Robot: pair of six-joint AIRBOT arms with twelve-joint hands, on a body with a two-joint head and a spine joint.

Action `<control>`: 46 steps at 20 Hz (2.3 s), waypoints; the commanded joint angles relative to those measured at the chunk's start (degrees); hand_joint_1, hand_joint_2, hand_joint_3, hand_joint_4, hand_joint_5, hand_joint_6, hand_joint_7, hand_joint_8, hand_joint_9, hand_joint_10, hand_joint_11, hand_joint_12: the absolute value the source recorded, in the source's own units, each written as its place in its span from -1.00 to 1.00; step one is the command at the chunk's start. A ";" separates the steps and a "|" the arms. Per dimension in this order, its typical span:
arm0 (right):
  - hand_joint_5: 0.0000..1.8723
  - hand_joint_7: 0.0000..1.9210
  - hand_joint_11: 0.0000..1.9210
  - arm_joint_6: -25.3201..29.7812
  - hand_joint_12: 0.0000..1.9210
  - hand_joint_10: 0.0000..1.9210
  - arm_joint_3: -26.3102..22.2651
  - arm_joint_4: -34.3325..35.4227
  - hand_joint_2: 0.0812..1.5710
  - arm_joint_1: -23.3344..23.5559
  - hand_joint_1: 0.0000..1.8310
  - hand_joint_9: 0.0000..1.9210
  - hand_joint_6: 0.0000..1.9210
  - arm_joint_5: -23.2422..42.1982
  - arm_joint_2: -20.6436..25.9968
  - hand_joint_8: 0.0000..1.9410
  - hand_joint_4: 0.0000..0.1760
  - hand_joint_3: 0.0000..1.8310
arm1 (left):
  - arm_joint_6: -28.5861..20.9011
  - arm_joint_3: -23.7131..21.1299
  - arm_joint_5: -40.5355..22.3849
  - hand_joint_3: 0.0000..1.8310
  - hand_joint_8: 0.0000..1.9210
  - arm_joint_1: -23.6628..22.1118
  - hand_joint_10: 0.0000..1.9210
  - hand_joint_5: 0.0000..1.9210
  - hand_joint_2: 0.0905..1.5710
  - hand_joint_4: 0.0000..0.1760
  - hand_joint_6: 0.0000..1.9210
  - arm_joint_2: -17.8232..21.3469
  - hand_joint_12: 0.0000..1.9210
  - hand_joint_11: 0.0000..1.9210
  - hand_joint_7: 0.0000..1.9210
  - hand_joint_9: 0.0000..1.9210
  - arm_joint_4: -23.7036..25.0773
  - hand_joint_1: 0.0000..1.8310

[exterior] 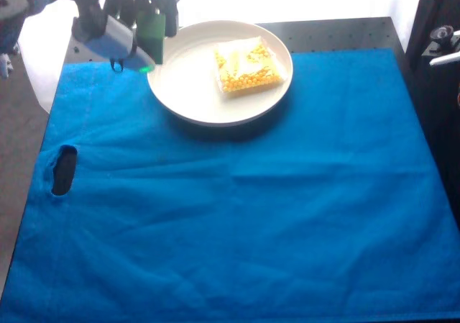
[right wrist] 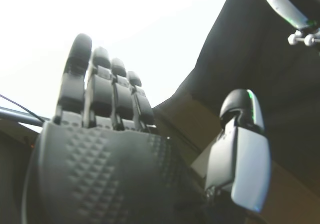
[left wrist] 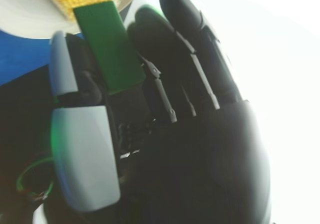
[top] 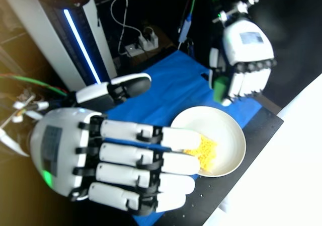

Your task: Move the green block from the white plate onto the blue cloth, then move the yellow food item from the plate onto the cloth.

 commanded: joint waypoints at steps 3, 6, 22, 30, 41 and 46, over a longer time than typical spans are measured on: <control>-0.85 -0.76 -0.88 0.31 -0.32 -1.00 -0.07 0.59 0.12 0.84 -0.57 -0.73 -1.00 6.81 0.29 -0.99 -0.68 -1.00 | 0.00 -3.47 -9.76 -1.00 0.57 1.83 0.86 -0.02 0.48 -1.00 -0.21 2.01 0.98 -0.15 -0.16 -0.24 0.75 0.35; -0.89 -0.82 -0.92 0.31 -0.31 -1.00 -0.05 0.62 0.11 0.84 -0.59 -0.77 -1.00 6.80 0.25 -1.00 -0.89 -1.00 | -0.27 -6.69 -11.22 -1.00 0.30 2.64 0.65 0.19 0.37 -1.00 -0.55 4.01 0.96 -0.09 0.01 -0.09 3.64 0.39; -0.90 -0.86 -1.00 0.31 -0.27 -1.00 -0.08 0.93 0.08 0.76 -0.54 -0.83 -1.00 6.78 0.07 -1.00 -0.52 -1.00 | -32.29 -6.82 -24.47 -1.00 0.39 9.12 0.84 0.05 0.37 -1.00 -0.05 4.44 1.00 -0.16 -0.01 -0.09 23.74 0.27; -0.88 -0.83 -1.00 0.31 -0.26 -0.98 -0.07 0.92 0.10 0.75 -0.54 -0.81 -1.00 6.78 -0.03 -0.99 -0.71 -1.00 | -32.30 -4.36 -24.21 -1.00 0.60 12.65 0.97 -0.04 0.43 -1.00 0.10 2.28 1.00 -0.20 -0.09 -0.17 20.07 0.24; -0.87 -0.82 -1.00 0.31 -0.17 -0.98 -0.05 0.92 0.11 0.59 -0.53 -0.79 -0.99 6.78 -0.11 -1.00 -0.72 -1.00 | -32.32 -0.81 -22.85 -1.00 -0.90 16.18 -0.60 -0.19 0.33 -1.00 -0.54 0.16 0.00 -0.45 -0.10 -0.13 15.63 0.22; -0.84 -0.86 -1.00 0.31 -0.41 -0.99 -0.05 0.92 0.11 0.57 -0.53 -0.85 -1.00 6.77 -0.19 -1.00 -0.61 -1.00 | -32.35 -0.81 -23.14 -1.00 -1.00 16.21 -0.93 -0.21 0.23 -1.00 -1.00 0.17 0.07 -0.58 -0.17 -0.13 15.24 0.19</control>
